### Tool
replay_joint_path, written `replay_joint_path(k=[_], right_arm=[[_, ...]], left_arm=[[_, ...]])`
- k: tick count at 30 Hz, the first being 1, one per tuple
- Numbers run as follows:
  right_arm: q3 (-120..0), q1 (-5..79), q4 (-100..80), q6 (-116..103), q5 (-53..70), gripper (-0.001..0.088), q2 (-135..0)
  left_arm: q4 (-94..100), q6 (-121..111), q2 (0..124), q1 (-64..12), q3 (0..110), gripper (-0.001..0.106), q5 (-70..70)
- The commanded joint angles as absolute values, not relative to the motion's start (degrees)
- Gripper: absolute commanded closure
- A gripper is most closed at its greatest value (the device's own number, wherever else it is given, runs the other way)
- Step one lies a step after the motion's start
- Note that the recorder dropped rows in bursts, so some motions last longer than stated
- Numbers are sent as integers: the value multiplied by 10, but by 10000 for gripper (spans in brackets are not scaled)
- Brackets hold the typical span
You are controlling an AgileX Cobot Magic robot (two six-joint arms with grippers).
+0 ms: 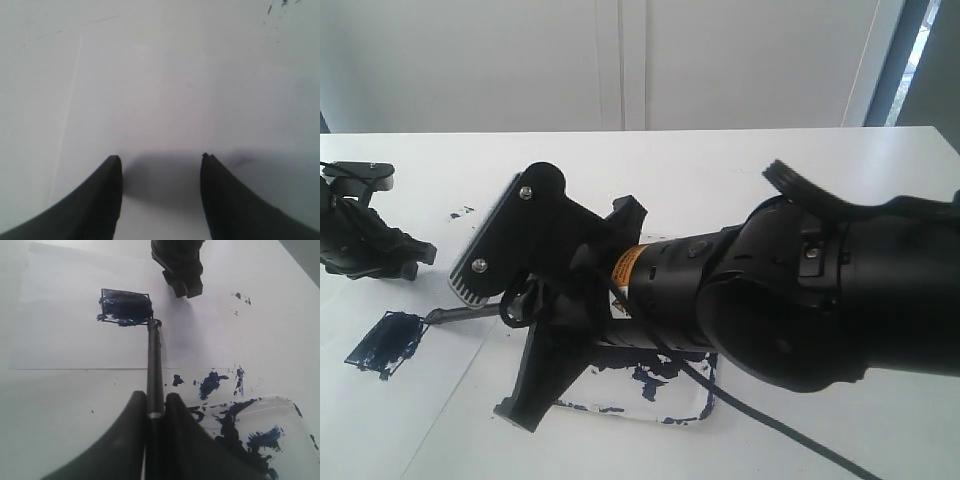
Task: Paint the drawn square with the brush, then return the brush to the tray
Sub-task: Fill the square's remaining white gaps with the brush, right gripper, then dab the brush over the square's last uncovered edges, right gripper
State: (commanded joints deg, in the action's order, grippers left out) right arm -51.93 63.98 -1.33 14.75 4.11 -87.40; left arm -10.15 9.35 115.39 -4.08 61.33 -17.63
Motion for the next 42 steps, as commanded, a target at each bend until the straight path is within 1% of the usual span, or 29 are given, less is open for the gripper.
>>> replay_joint_path(k=[15,21,32,42], right_arm=[[-519,658,-9,148,42,868,-874],[-519,679,-4,148,53,868,-874],[-519,684,-4,154,8,868,-820],[-519,686,-4,150,42,868,-863]], left_arm=[[-101,93,1154,-41,613,517,-178],[-101,93,1154,-41,613,517,-178],[-101,93,1154,-41,613,517,-180],[-101,93,1154,-41,613,517,-186]])
